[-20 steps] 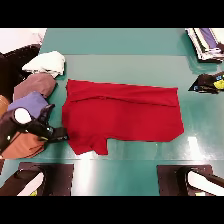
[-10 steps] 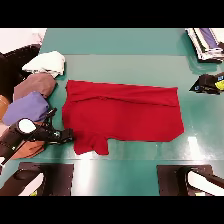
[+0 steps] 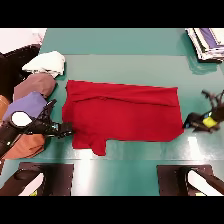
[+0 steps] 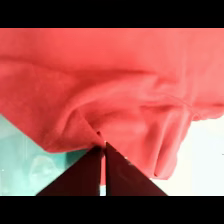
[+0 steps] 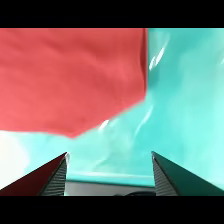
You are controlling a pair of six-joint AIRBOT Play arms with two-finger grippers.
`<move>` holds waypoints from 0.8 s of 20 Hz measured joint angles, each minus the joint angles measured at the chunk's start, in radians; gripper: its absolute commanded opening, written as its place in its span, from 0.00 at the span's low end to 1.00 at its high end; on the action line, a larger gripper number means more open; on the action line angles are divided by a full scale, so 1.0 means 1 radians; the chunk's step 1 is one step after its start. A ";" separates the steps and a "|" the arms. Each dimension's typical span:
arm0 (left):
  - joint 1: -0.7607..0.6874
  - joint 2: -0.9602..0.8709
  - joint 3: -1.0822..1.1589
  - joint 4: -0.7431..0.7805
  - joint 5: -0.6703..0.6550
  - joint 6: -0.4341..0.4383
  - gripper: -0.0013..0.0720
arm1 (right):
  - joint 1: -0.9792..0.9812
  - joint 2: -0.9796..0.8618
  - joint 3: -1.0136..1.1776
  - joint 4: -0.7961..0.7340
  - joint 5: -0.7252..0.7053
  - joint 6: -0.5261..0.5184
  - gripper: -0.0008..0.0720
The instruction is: Fold the shirts.
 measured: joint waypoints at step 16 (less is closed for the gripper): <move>0.000 0.111 0.058 0.139 -0.191 0.010 0.05 | 0.065 0.109 -0.181 0.117 -0.111 -0.035 0.03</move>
